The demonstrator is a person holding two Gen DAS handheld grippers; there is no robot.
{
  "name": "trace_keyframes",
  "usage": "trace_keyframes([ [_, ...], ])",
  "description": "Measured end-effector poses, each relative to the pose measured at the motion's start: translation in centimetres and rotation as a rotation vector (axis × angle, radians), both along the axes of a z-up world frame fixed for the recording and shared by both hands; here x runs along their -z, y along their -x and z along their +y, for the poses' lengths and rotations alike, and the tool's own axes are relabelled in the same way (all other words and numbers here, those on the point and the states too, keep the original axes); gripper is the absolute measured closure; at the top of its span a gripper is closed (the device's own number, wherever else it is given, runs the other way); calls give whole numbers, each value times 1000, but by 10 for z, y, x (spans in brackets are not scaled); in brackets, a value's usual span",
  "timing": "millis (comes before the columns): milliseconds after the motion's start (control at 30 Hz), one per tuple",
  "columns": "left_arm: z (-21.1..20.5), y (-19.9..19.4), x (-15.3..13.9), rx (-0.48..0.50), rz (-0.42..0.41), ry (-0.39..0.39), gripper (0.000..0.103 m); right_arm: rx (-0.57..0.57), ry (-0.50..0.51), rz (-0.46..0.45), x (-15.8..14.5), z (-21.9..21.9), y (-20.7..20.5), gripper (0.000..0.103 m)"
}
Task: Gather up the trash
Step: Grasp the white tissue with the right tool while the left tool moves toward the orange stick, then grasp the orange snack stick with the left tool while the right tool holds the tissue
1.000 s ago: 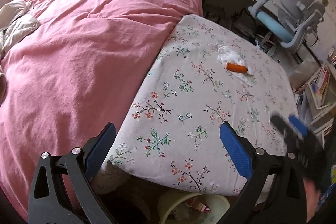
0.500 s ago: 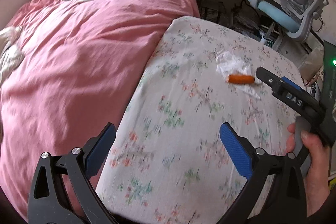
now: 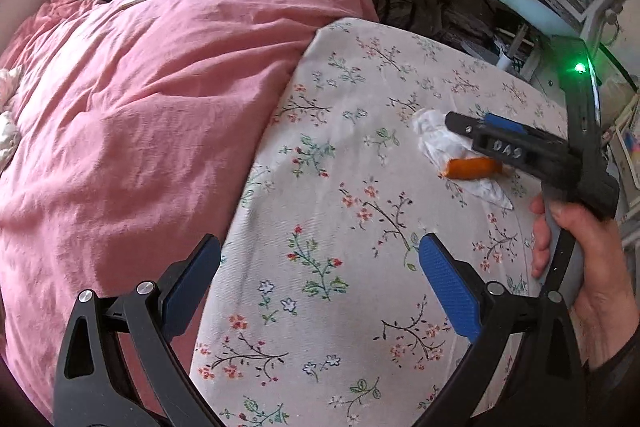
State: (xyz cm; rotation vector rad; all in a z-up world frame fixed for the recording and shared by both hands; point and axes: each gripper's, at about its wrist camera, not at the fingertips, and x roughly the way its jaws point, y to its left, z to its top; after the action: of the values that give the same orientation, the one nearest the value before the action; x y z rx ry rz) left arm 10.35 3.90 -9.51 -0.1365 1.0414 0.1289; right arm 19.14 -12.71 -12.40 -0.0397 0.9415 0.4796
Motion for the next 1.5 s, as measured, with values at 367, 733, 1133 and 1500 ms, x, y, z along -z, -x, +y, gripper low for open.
trace_keyframes([
  [367,-7,12,10,46,41,29,7,-64,-211,226,-8,-29,68,94],
  [733,-14,11,20,42,13,-6,7,-14,-223,197,-28,-47,138,94],
  [1133,-26,-31,43,47,4,-59,7,14,-278,166,-31,-73,131,92],
  [1500,-29,-43,40,47,-47,60,7,46,-294,172,-29,-85,126,91],
])
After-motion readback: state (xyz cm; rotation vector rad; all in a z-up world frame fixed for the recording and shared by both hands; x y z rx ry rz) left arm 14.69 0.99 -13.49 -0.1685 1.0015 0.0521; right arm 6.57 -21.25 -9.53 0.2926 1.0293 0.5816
